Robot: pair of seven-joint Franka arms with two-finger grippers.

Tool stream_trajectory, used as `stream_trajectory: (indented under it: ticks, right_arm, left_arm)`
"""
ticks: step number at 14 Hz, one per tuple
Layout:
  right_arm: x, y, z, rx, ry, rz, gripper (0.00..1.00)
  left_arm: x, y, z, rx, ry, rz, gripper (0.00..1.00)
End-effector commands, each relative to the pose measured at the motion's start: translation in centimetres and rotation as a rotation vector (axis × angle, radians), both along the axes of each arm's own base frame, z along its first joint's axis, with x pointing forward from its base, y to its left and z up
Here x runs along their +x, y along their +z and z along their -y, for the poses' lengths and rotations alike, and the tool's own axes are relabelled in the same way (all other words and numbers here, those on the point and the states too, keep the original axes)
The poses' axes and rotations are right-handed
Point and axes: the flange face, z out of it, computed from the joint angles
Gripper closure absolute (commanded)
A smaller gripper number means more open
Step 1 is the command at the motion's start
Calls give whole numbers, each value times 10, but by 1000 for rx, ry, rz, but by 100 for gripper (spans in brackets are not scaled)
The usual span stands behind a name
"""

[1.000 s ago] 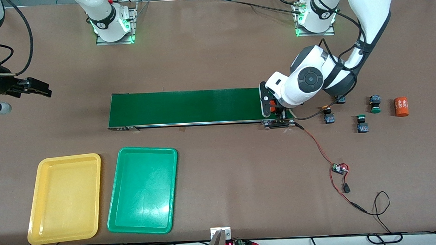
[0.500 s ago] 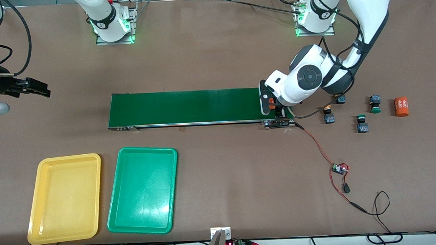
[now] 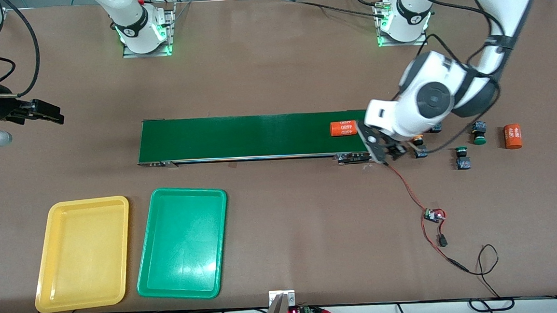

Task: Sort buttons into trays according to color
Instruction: 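Move the left gripper back and grasp a yellow-capped button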

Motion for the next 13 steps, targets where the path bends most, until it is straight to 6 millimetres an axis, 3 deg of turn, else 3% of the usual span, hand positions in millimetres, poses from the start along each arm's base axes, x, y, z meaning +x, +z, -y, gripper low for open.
stream_trajectory:
  ticks: [1, 3, 7, 9, 11, 13]
  right_arm:
    - [0, 2, 1, -1, 12, -7, 0]
    - [1, 3, 2, -1, 11, -5, 0]
    - [2, -1, 2, 0, 12, -13, 0]
    - [2, -1, 2, 1, 12, -11, 0]
    - [2, -1, 2, 4, 12, -11, 0]
    - [2, -1, 3, 6, 11, -11, 0]
  left_arm:
    - [19, 8, -59, 41, 240, 2, 0]
    - [20, 7, -86, 107, 374, -19, 0]
    - [26, 29, -94, 282, 827, -120, 0]
    - [34, 17, -111, 278, 884, -154, 0]
    - [30, 2, -110, 295, 881, -191, 0]
    - [26, -38, -114, 298, 912, -256, 0]
